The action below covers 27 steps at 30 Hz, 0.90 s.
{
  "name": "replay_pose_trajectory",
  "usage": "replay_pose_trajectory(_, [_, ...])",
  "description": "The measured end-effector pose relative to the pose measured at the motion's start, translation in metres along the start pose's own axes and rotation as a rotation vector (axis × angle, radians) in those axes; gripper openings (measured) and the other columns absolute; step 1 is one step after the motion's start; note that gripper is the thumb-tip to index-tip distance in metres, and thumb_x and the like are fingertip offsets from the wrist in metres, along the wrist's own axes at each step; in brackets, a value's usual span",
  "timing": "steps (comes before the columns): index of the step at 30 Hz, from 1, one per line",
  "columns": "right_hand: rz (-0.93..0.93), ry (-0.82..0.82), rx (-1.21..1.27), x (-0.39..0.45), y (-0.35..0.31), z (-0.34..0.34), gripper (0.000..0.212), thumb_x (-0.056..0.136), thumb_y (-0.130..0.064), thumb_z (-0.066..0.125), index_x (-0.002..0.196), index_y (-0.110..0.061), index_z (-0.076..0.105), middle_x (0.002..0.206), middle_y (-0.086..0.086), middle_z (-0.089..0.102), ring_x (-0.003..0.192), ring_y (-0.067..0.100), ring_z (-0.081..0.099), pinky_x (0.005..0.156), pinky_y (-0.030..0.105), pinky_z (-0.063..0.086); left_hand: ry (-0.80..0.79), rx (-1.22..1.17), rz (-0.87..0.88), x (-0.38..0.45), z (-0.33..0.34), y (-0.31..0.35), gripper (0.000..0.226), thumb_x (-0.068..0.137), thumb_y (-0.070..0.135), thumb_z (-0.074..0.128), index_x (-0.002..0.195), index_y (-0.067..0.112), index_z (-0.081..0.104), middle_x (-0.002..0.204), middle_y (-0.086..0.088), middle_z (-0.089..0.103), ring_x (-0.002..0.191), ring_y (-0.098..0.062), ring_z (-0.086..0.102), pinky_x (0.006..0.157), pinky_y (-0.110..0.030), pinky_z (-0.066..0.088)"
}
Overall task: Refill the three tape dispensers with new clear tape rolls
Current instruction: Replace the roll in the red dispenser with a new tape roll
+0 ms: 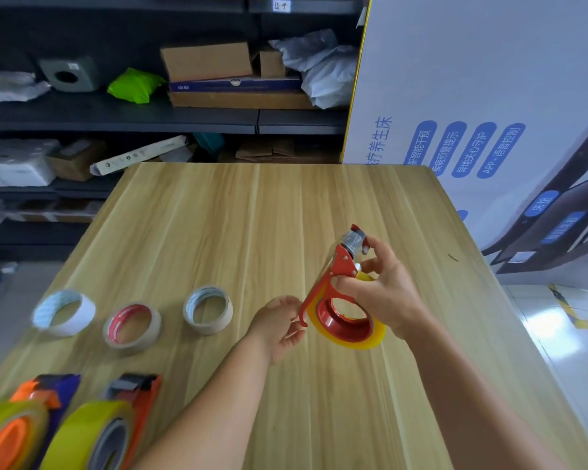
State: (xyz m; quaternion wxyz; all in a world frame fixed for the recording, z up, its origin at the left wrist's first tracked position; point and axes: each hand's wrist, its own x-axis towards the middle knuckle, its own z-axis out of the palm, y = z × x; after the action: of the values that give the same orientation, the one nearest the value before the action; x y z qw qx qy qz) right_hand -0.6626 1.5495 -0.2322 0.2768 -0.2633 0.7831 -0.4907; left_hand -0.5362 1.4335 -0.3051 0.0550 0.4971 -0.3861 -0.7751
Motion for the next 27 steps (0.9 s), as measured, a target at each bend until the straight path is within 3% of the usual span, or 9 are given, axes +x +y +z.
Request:
replay_pose_trajectory(4, [-0.018,-0.026,0.024,0.001,-0.006,0.003,0.056,0.068,-0.023,0.080,0.094,-0.058,0.045,0.100,-0.001,0.059,0.090,0.020,0.068,0.076,0.036,0.057,0.096,0.115,0.162,-0.013,-0.001,-0.009,0.015,0.090,0.024,0.057,0.082,0.026,0.070,0.080,0.002,0.063,0.081,-0.015,0.054,0.077,-0.027,0.048])
replay_pose_trajectory(7, [-0.014,-0.015,0.038,0.004,-0.006,0.006,0.056,0.066,-0.025,0.081,0.106,-0.050,0.051,0.098,0.002,0.061,0.087,0.023,0.069,0.079,0.040,0.058,0.152,0.358,0.365,-0.024,-0.007,-0.018,0.036,0.097,0.040,0.041,0.075,0.039,0.070,0.108,0.007,0.060,0.105,-0.014,0.054,0.087,-0.028,0.044])
replay_pose_trajectory(9, [-0.006,-0.007,0.036,0.005,-0.007,0.008,0.060,0.065,-0.026,0.081,0.114,-0.040,0.050,0.096,0.003,0.060,0.085,0.023,0.068,0.077,0.040,0.058,0.091,0.406,0.467,-0.032,-0.010,-0.026,0.028,0.097,0.042,0.042,0.084,0.039,0.066,0.128,0.015,0.052,0.120,-0.006,0.048,0.086,-0.018,0.038])
replay_pose_trajectory(11, [-0.006,-0.001,0.034,0.005,-0.007,0.011,0.059,0.065,-0.027,0.081,0.113,-0.038,0.049,0.093,0.001,0.060,0.082,0.020,0.067,0.075,0.038,0.058,0.002,0.381,0.488,-0.036,-0.013,-0.035,0.013,0.088,0.045,0.059,0.100,0.045,0.064,0.135,0.021,0.047,0.126,0.002,0.043,0.095,-0.017,0.034])
replay_pose_trajectory(13, [-0.002,0.010,0.025,0.003,-0.005,0.016,0.061,0.063,-0.033,0.081,0.114,-0.039,0.048,0.091,0.000,0.062,0.081,0.019,0.068,0.075,0.038,0.058,-0.094,0.332,0.522,-0.035,-0.014,-0.047,0.048,0.074,0.043,0.071,0.119,0.048,0.057,0.133,0.021,0.053,0.126,0.006,0.045,0.104,-0.026,0.034])
replay_pose_trajectory(15, [-0.004,0.023,0.015,0.001,-0.004,0.021,0.066,0.062,-0.038,0.080,0.118,-0.043,0.044,0.087,-0.004,0.061,0.080,0.019,0.068,0.077,0.042,0.058,-0.147,0.191,0.518,-0.037,-0.009,-0.058,0.062,0.072,0.032,0.077,0.128,0.041,0.053,0.134,0.018,0.056,0.124,0.004,0.051,0.102,-0.029,0.040])
replay_pose_trajectory(19, [-0.073,0.012,-0.043,-0.005,-0.001,0.029,0.090,0.067,-0.044,0.080,0.134,-0.059,0.022,0.086,-0.004,0.060,0.076,0.019,0.068,0.073,0.038,0.058,-0.054,-0.014,0.537,-0.034,-0.001,-0.076,0.058,0.065,0.024,0.080,0.119,0.036,0.061,0.126,0.011,0.062,0.125,-0.009,0.054,0.103,-0.041,0.045])
replay_pose_trajectory(23, [-0.103,-0.032,-0.139,-0.006,0.003,0.036,0.064,0.074,-0.050,0.071,0.125,-0.060,0.034,0.080,-0.009,0.064,0.071,0.019,0.068,0.074,0.041,0.057,-0.023,-0.184,0.508,-0.040,0.005,-0.087,0.059,0.062,0.021,0.081,0.117,0.024,0.061,0.127,0.001,0.062,0.114,-0.010,0.062,0.080,-0.026,0.055])
replay_pose_trajectory(27, [-0.066,-0.045,-0.173,-0.012,0.004,0.041,0.055,0.078,-0.053,0.067,0.125,-0.058,0.038,0.082,-0.013,0.063,0.072,0.016,0.068,0.069,0.035,0.056,-0.001,-0.214,0.473,-0.045,0.005,-0.098,0.069,0.062,0.032,0.083,0.125,0.021,0.057,0.132,-0.002,0.057,0.119,-0.017,0.060,0.090,-0.037,0.055])
